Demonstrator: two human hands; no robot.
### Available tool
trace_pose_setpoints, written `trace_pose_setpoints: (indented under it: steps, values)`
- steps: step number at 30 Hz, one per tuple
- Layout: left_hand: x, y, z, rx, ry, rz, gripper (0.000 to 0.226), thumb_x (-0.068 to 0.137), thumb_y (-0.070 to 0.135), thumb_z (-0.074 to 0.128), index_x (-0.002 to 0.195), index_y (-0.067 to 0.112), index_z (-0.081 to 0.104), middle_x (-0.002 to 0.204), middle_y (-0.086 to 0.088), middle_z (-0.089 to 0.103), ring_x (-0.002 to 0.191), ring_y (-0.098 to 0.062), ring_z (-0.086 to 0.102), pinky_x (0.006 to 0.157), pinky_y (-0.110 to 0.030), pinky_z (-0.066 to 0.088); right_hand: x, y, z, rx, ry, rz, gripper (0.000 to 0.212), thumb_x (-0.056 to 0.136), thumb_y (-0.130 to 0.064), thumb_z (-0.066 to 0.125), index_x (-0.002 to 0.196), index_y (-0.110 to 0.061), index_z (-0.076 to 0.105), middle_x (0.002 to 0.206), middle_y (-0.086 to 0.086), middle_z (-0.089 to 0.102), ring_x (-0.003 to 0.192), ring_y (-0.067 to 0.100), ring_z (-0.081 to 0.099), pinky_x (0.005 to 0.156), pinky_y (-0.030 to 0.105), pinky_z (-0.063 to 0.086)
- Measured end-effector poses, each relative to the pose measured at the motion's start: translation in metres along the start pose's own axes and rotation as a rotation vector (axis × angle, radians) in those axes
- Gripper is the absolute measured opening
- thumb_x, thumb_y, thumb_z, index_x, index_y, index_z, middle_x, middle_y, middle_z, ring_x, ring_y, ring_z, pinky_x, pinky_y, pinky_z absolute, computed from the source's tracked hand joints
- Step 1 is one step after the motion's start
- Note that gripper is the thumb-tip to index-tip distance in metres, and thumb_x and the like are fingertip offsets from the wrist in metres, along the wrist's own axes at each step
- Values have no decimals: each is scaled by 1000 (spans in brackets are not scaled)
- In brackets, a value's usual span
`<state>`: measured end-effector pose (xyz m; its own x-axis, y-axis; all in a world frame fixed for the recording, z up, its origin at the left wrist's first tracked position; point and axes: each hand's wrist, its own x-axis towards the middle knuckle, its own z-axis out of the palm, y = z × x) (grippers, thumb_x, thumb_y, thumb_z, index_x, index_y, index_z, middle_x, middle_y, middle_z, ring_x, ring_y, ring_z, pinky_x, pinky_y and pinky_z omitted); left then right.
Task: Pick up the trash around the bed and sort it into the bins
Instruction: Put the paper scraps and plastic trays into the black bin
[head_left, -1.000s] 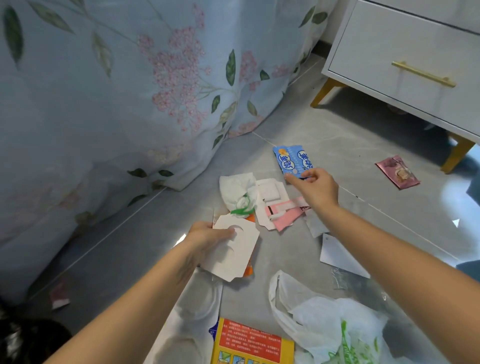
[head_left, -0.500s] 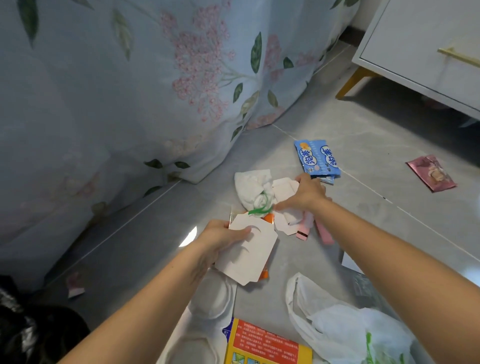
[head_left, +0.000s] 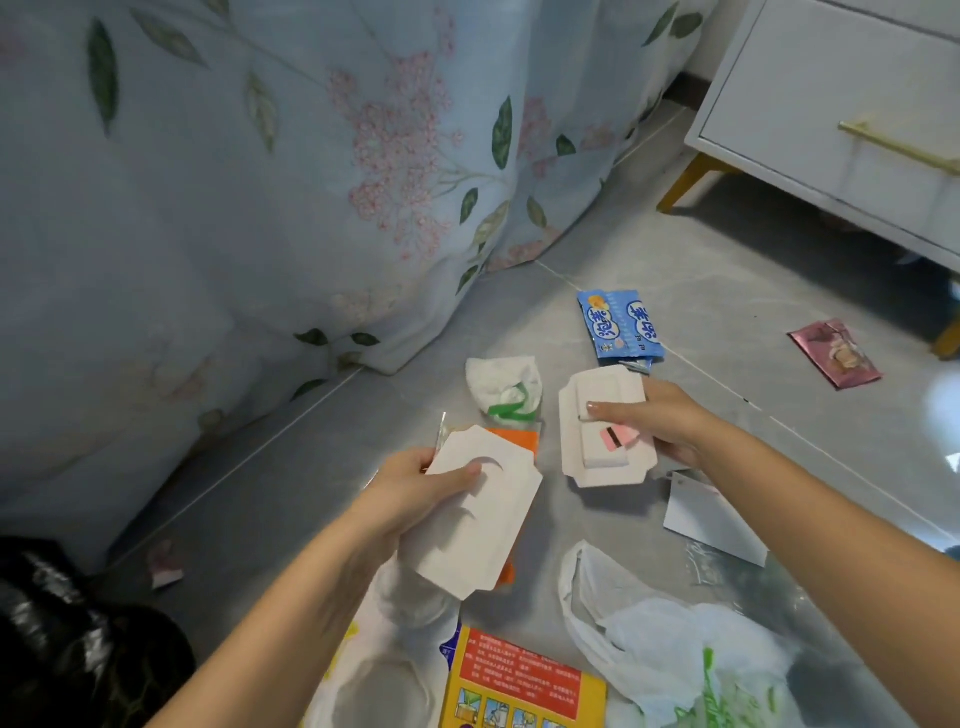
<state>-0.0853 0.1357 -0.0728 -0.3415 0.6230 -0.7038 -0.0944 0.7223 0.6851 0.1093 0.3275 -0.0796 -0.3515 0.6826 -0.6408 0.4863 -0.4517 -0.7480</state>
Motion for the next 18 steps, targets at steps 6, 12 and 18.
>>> trace_pose_setpoints:
  steps: [6,12,18]
  values:
    - [-80,17,-37,-5,139,124,18,82,31,73,94,17,72,89,-6,76,74,-21,70,64,-30,55,-61,-18,-1,45,-78,-50,17,80,-3,71,95,-11,66,67,-3,75,54,10,70,44,20,51]
    - [-184,32,-106,-109,305,252,18,79,31,76,90,16,74,90,-10,77,77,-28,72,70,-40,56,-119,-73,45,-69,-234,-162,24,79,-6,72,101,-11,66,81,1,76,66,14,72,59,26,57]
    - [-298,2,-189,-215,561,285,24,77,38,72,95,22,73,87,-4,77,77,-31,72,66,-45,58,-172,-136,116,-227,-401,-308,29,80,-8,72,106,-16,64,93,1,75,72,12,71,57,22,54]
